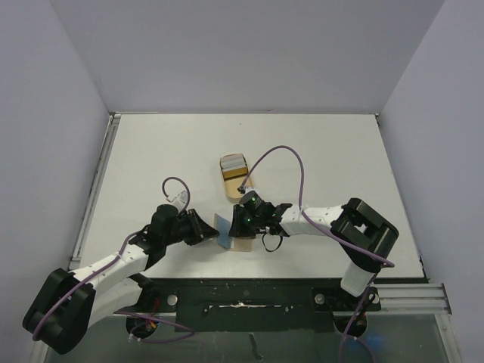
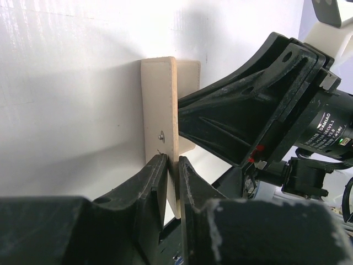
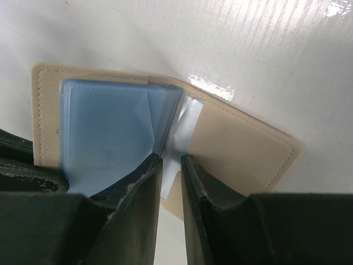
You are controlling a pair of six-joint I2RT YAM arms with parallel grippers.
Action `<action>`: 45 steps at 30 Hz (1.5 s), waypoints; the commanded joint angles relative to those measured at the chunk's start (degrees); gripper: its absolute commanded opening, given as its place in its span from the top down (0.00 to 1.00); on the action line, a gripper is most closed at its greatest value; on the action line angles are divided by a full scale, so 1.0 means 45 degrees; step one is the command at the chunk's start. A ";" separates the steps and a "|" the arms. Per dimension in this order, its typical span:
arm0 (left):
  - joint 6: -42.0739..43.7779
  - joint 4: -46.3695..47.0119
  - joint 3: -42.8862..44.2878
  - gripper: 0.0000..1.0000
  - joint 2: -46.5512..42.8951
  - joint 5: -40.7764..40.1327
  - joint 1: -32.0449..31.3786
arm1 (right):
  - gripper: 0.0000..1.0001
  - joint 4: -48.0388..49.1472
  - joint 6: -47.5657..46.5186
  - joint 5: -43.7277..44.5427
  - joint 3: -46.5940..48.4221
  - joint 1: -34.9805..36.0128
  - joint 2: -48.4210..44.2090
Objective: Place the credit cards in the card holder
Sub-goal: Open the card holder at the center of the board.
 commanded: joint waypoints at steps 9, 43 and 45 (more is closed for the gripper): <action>-0.0240 0.1704 -0.0230 1.00 -0.0476 0.0320 -0.0027 | 0.78 0.0522 0.0090 -0.0202 -0.0003 0.0130 0.0084; 0.0448 0.0075 0.0209 1.00 -0.0647 -0.0406 -0.0008 | 0.47 -0.0866 0.1420 0.0683 0.0870 -0.0015 -0.1693; 0.0448 0.0093 0.0146 1.00 -0.0719 -0.0384 -0.0008 | 0.46 -0.0558 0.1475 0.0542 0.0771 0.0004 -0.1811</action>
